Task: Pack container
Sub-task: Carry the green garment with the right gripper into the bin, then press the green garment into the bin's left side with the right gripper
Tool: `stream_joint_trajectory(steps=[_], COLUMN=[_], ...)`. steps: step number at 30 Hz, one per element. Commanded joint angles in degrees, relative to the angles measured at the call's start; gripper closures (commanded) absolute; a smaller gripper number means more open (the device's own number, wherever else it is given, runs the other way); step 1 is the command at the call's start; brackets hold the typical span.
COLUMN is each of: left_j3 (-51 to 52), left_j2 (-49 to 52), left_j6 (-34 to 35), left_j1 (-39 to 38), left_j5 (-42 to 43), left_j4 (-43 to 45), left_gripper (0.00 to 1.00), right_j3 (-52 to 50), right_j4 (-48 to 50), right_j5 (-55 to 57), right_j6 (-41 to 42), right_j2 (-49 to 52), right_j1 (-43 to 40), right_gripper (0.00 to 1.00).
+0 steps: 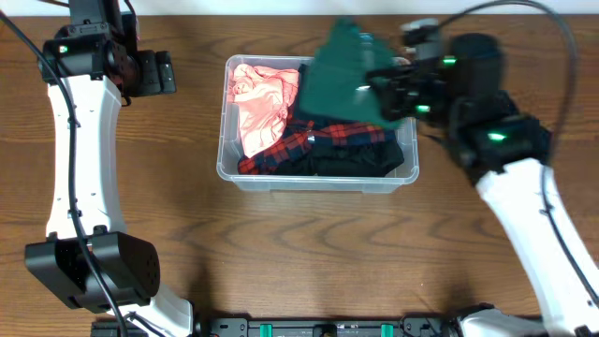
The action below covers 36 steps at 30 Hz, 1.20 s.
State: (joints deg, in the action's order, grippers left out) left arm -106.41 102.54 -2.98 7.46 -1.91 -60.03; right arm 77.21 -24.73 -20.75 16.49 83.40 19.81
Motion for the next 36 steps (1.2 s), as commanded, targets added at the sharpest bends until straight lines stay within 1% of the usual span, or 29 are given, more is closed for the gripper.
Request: stream_joint_trajectory(steps=[1,5,11,20,31,32,34,35,36], left_j3=[0.3,0.3,0.3,0.3,0.3,0.3,0.3,0.3,0.3], left_j2=[0.4,0.4,0.4,0.4,0.4,0.4,0.4,0.4,0.4], left_j6=[0.3,0.3,0.3,0.3,0.3,0.3,0.3,0.3,0.3], left_j1=[0.2,0.2,0.2,0.2,0.2,0.2,0.2,0.2,0.2], left_j5=[-0.3,-0.3,-0.3,-0.3,-0.3,-0.3,-0.3,-0.3,-0.3], left_j4=[-0.2,-0.2,-0.2,-0.2,-0.2,-0.2,-0.2,-0.2,-0.2], left_gripper=[0.02,0.02,0.02,0.02,0.02,0.02,0.02,0.02,0.02], right_j3=[1.3,1.3,1.3,1.2,1.2,1.2,1.2,1.2,1.2], right_j4=[2.3,4.9,5.9,4.4,7.4,6.9,6.1,5.8,5.7], right_j5=[-0.1,-0.7,-0.7,-0.5,-1.0,-0.9,-0.8,-0.8,-0.9], right_j6=[6.3,7.8,8.7,8.5,8.1,8.1,7.5,7.0,7.1], right_j2=[3.9,8.9,12.5,15.1,18.6,18.6,18.6,18.6,18.6], right_j1=[5.0,9.9,14.4,16.4,16.7,16.8,16.9,17.0,17.0], right_gripper=[0.99,0.99,0.99,0.99,0.99,0.89,0.61,0.48,0.37])
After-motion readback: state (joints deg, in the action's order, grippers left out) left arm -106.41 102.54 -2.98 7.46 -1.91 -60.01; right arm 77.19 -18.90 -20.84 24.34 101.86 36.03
